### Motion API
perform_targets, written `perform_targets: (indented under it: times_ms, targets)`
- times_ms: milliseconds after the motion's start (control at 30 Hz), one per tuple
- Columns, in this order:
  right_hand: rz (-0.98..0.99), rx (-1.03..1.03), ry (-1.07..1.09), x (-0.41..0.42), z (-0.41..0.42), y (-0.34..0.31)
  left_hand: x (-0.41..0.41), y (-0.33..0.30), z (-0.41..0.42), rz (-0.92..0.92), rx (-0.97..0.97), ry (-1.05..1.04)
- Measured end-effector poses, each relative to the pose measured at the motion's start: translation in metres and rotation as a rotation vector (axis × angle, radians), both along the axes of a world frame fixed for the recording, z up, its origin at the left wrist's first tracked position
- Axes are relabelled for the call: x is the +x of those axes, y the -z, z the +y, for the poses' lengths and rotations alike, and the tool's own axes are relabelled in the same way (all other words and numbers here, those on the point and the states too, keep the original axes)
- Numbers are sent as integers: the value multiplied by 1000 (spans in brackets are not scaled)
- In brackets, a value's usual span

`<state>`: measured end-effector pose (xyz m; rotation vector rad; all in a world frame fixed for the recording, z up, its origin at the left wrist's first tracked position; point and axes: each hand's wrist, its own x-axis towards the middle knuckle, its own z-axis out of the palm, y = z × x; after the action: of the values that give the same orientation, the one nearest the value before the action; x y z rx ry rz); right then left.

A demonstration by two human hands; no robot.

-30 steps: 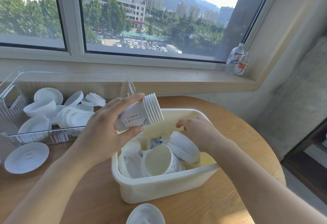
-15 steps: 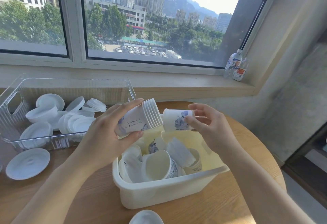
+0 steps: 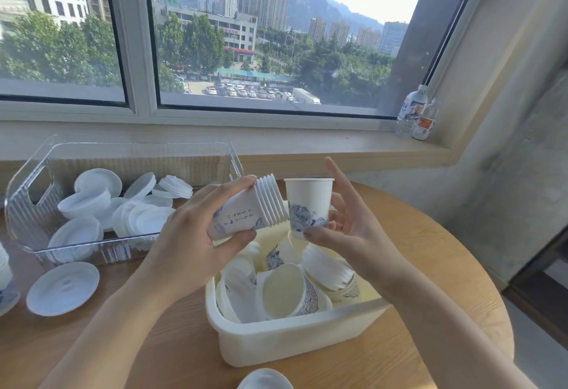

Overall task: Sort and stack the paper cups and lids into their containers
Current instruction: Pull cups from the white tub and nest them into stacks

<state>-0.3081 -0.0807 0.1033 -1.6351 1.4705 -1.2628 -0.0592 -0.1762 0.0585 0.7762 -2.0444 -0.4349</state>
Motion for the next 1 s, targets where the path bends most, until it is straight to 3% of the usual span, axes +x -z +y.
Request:
perform_targets:
  times_ms: [67,233,367,667,833,1000]
  targets:
    - [13,-5,-5,0,-1,2,0,0,0,-7,3,6]
    - [-228,-65,143,1,-2,3,0,0,1,-5,16,21]
    - [-139,-67,211,2,-3,4,-2,-4,5,-21,-13,47]
    - [83,-8,84,8,4,2,-2,-3,5,-14,-7,48]
    - [35,-63,109,10,3,-1,-2,-3,4,-14,-10,46]
    - [145,-34,83,13,3,-1,-1,-4,5,-29,-26,63]
